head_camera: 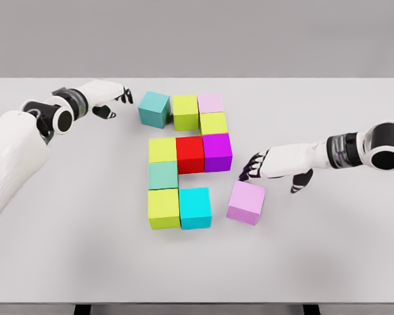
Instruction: Assemble the squares on the desktop into the number 2
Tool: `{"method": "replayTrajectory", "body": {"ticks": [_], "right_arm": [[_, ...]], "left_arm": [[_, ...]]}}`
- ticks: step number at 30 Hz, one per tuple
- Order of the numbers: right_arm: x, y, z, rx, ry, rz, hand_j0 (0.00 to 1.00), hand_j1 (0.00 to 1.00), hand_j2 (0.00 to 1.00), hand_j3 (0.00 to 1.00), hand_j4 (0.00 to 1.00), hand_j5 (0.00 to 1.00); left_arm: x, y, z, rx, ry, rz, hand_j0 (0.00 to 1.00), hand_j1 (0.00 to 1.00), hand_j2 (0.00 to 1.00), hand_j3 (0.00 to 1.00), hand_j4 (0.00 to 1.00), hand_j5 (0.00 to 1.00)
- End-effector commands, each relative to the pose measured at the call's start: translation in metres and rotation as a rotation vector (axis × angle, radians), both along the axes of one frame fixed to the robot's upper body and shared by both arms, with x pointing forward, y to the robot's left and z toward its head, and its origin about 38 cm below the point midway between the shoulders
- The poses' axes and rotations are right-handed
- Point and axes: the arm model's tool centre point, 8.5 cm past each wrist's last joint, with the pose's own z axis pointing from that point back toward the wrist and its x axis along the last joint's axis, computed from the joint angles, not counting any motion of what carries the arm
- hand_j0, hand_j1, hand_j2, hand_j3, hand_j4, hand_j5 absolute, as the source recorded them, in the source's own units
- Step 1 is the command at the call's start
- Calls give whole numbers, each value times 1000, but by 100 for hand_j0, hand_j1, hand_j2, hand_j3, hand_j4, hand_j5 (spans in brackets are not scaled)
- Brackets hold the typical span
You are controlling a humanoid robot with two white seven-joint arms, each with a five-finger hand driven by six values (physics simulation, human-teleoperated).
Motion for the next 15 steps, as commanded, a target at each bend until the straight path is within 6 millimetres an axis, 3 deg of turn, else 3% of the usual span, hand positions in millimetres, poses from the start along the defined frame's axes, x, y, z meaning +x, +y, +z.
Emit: {"method": "replayTrajectory", "body": {"ticks": [1, 6, 15], "right_arm": [[-1, 1, 1, 7, 0, 1, 100, 100, 100, 100, 100, 100], [-3, 4, 1, 11, 1, 12, 100, 100, 100, 100, 100, 100], [-7, 10, 3, 18, -2, 32, 100, 100, 100, 100, 100, 100]], "left_arm": [[0, -1, 0, 16, 6, -4, 65, 65, 65, 65, 65, 65], [0, -3, -2, 93, 13, -13, 65, 65, 65, 65, 65, 65], [-5, -16, 9, 70, -19, -57, 65, 65, 65, 65, 65, 65]]}}
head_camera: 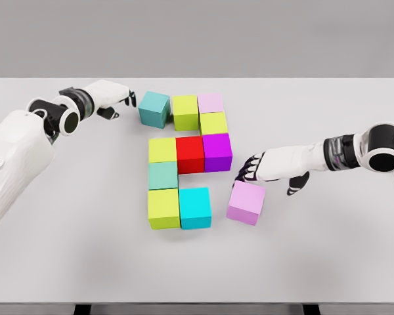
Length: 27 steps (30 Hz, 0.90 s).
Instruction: Assemble the squares on the desktop into the number 2
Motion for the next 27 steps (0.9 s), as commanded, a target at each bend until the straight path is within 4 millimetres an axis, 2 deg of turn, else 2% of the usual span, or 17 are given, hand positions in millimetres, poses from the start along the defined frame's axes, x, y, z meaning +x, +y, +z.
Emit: {"method": "replayTrajectory", "body": {"ticks": [1, 19, 22, 27], "right_arm": [[-1, 2, 1, 7, 0, 4, 100, 100, 100, 100, 100, 100], [-5, 7, 5, 15, -6, 25, 100, 100, 100, 100, 100, 100], [1, 1, 5, 11, -8, 0, 100, 100, 100, 100, 100, 100], [17, -22, 5, -11, -11, -83, 100, 100, 100, 100, 100, 100]], "left_arm": [[-1, -2, 4, -2, -11, -11, 65, 65, 65, 65, 65, 65], [-9, -12, 4, -12, 15, -75, 65, 65, 65, 65, 65, 65], [-10, -13, 2, -15, 23, -89, 65, 65, 65, 65, 65, 65], [-11, -8, 2, -11, 36, -85, 65, 65, 65, 65, 65, 65]]}}
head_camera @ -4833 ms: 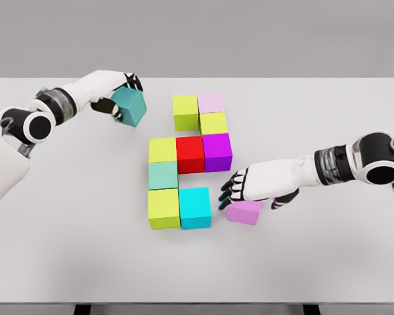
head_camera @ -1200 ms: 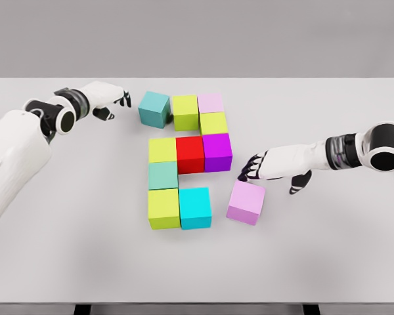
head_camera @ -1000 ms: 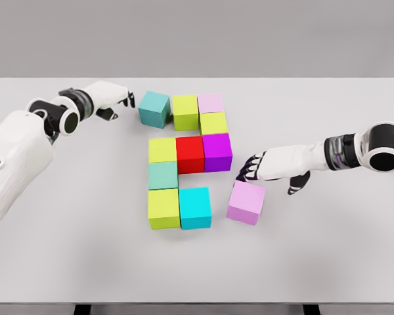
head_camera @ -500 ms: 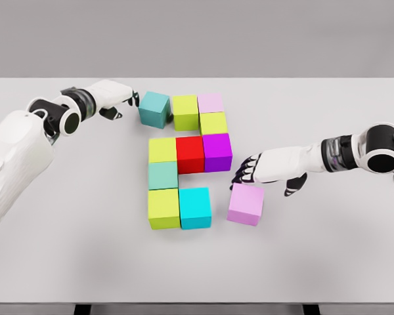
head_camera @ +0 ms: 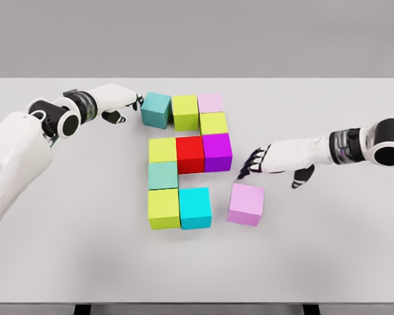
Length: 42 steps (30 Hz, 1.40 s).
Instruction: Assemble the squares on the desktop into the number 2
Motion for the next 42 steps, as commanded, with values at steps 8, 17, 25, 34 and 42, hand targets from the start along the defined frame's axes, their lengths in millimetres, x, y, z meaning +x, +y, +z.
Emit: {"method": "replayTrajectory", "body": {"ticks": [8, 17, 25, 34, 42], "right_arm": [[14, -59, 21, -16, -45, -155, 32, 32, 32, 32, 32, 32], [-14, -64, 18, -167, -5, -53, 14, 14, 14, 14, 14, 14], [-43, -46, -13, -255, 93, 80, 12, 12, 12, 12, 12, 12], [-61, -2, -16, -199, 101, 208, 12, 12, 12, 12, 12, 12], [-62, 17, -18, -173, 102, 245, 12, 12, 12, 12, 12, 12]], "left_arm": [[-5, -2, 2, -9, 35, -33, 65, 65, 65, 65, 65, 65], [-9, 3, -1, -12, 44, -46, 65, 65, 65, 65, 65, 65], [-11, -2, 0, -28, 46, -66, 65, 65, 65, 65, 65, 65], [-12, 3, 1, -24, 46, -81, 68, 68, 68, 68, 68, 68], [-21, 73, 32, -26, 24, -9, 100, 100, 100, 100, 100, 100]]}}
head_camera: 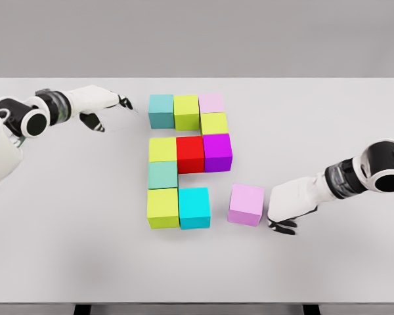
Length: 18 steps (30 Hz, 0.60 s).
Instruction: Assemble the squares on the desktop into the number 2
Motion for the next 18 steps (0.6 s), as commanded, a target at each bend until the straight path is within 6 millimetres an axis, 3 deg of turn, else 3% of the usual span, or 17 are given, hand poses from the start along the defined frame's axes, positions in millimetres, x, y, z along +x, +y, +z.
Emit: {"method": "replayTrajectory", "body": {"ticks": [1, 3, 4, 6, 11, 18], "right_arm": [[0, 5, 0, 9, 2, 5, 12, 12, 12, 12, 12, 12], [0, 7, 1, 13, 2, 10, 12, 12, 12, 12, 12, 12], [0, 8, 1, 14, 2, 11, 12, 12, 12, 12, 12, 12], [3, 8, 5, 23, -8, 8, 12, 12, 12, 12, 12, 12], [5, 8, 7, 27, -15, 4, 12, 12, 12, 12, 12, 12], [5, 13, 7, 33, -14, 13, 12, 12, 12, 12, 12, 12]], "left_arm": [[-8, 33, 19, -12, -12, 30, 100, 100, 100, 100, 100, 100], [-17, 45, 34, -59, -11, 21, 100, 100, 100, 100, 100, 100], [-27, 39, 28, -130, 25, 0, 100, 100, 100, 100, 100, 100], [-39, 52, 27, -173, 45, -25, 100, 100, 100, 100, 100, 100], [-69, 56, 42, -237, -113, -345, 100, 100, 100, 100, 100, 100], [-79, 53, 37, -236, -106, -382, 100, 100, 100, 100, 100, 100]]}}
